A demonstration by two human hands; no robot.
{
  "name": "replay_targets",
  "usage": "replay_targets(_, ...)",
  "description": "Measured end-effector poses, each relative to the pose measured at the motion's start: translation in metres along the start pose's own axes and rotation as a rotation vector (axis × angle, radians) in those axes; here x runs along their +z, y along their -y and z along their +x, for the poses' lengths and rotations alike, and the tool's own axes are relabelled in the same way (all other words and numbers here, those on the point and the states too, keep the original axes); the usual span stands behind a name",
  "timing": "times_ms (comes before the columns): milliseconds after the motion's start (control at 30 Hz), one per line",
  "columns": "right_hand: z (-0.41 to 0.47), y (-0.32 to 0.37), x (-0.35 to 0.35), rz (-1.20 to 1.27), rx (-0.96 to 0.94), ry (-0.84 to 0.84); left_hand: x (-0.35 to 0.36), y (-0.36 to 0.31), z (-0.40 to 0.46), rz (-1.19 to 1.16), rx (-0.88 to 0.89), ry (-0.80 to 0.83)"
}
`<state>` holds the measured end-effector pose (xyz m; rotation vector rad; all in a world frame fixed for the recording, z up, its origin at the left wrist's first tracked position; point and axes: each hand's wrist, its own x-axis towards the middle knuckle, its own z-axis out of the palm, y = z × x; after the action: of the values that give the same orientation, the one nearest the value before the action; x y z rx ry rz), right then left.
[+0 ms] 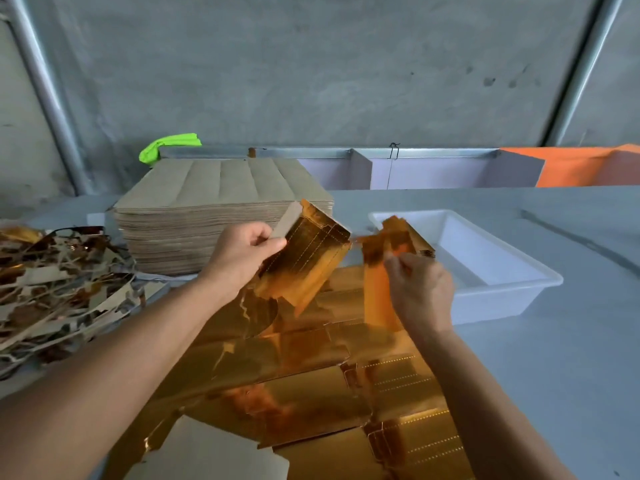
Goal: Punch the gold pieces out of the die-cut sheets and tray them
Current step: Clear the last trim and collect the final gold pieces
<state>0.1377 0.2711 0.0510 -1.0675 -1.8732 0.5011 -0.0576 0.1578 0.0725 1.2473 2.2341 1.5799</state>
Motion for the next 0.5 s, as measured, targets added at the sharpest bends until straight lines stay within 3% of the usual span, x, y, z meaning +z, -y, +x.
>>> replay_targets(167, -0.028, 0.012, 0.015, 0.292, 0.100, 0.295, 0.024, -0.010, -0.019, -0.164, -0.139, 0.068)
replay_targets(267, -0.030, 0.015, 0.019, 0.321, 0.132, 0.239, 0.037, -0.011, -0.029, -0.184, -0.165, 0.063)
replay_targets(500, -0.025, -0.011, 0.007, 0.437, 0.377, 0.049, 0.048, 0.005, -0.034, -0.287, -0.368, -0.224)
